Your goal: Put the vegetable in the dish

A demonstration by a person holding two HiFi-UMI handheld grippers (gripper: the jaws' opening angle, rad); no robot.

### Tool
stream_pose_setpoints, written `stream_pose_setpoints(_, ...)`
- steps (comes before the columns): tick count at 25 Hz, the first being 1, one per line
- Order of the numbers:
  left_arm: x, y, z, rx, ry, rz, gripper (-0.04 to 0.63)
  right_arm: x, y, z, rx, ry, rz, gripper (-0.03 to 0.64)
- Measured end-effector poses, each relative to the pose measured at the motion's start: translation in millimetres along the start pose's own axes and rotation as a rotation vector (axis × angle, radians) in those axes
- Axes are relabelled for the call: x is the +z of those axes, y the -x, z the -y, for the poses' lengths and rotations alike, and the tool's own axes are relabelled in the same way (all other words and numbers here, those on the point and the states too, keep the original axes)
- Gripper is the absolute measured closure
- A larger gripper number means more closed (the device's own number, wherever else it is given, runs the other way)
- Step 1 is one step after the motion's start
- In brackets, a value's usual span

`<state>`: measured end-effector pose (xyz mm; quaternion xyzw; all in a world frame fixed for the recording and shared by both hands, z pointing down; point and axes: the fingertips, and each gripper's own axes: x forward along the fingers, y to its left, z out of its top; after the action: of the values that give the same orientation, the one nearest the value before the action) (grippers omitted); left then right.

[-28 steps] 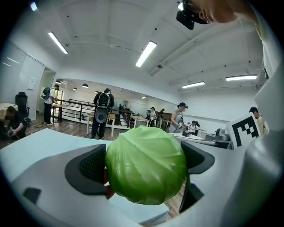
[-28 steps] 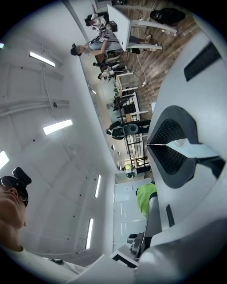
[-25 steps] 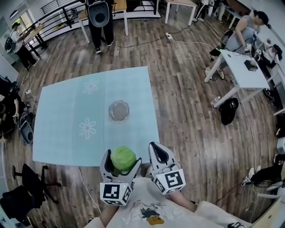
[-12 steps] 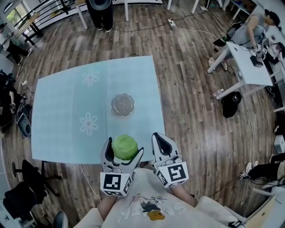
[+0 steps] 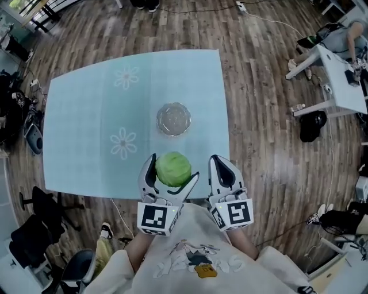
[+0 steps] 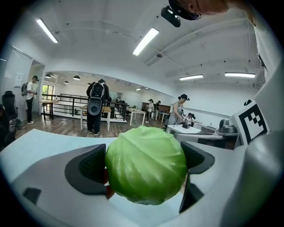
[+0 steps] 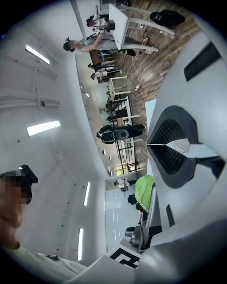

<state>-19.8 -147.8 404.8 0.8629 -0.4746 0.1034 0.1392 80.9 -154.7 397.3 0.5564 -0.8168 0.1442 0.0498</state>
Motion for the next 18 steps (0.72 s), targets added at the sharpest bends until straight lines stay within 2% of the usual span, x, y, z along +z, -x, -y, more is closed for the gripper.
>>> stream_pose_setpoints(6,-16.8,-29.6,-29.7,-0.020,-0.016,-0.037,0.060,-11.1,-35.8,2.3,-0.019,0.004,-0.031,0.592)
stream_pose_setpoints(15,-39.3,-93.7,-77.2,-0.050,-0.004,-0.111,0.060,-33.6,-110.8,19.0,-0.059,-0.014,-0.106,0.592)
stream_pose_setpoints(18,-50.0,-97.7,-86.9,-0.049,0.011,-0.127,0.060,-40.8,-116.4,10.7,-0.059,-0.012,-0.122,0.592)
